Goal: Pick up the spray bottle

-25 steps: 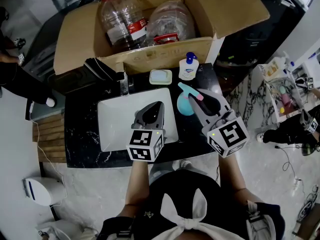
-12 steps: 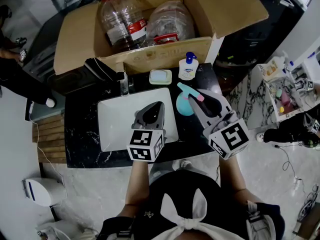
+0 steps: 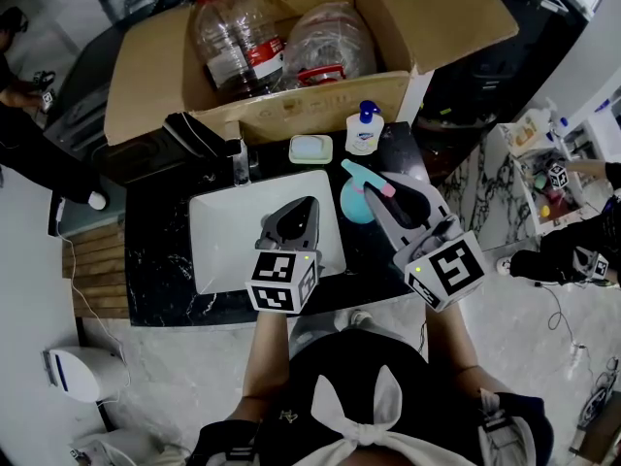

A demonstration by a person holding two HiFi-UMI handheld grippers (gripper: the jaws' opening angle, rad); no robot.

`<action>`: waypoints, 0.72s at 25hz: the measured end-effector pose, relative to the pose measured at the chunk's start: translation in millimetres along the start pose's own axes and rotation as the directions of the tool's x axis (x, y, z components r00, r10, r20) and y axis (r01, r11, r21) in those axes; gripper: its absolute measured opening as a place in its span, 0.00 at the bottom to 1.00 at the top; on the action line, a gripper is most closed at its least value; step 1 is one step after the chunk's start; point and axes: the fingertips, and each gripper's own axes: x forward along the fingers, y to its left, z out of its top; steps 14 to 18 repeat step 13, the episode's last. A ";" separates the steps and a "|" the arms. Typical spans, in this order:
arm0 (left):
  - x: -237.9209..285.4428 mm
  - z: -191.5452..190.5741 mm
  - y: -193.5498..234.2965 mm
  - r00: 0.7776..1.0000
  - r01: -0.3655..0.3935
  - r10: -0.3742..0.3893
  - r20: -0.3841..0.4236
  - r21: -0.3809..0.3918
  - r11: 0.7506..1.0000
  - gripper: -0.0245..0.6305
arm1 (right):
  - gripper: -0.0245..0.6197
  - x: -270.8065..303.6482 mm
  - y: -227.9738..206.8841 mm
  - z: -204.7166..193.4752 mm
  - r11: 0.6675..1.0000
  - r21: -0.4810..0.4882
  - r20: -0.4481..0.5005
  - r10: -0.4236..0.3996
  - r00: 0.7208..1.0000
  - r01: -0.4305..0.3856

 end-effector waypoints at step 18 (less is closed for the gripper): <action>-1.8 -0.9 -4.8 1.000 0.004 -0.004 -0.001 0.001 1.000 0.08 | 0.15 -4.3 1.1 -0.1 1.000 0.002 0.003 -0.002 1.000 0.002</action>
